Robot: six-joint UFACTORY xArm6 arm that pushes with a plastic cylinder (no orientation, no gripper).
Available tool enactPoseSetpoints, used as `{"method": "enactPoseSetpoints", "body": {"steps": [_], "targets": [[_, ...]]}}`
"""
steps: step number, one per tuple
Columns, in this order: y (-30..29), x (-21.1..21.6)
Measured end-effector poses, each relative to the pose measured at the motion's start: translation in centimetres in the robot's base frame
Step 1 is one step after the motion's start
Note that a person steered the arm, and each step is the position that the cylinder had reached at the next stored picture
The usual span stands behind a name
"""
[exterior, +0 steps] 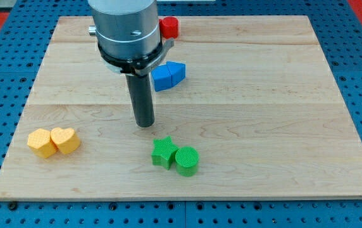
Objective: Place the triangle at the top left side of the board
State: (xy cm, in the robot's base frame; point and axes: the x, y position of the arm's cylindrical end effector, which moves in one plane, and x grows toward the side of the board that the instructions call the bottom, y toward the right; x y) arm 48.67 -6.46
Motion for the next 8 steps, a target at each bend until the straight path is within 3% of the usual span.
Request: {"method": "enactPoseSetpoints", "body": {"steps": [4, 8], "targets": [[1.7, 0.0], [11.2, -0.6]]}}
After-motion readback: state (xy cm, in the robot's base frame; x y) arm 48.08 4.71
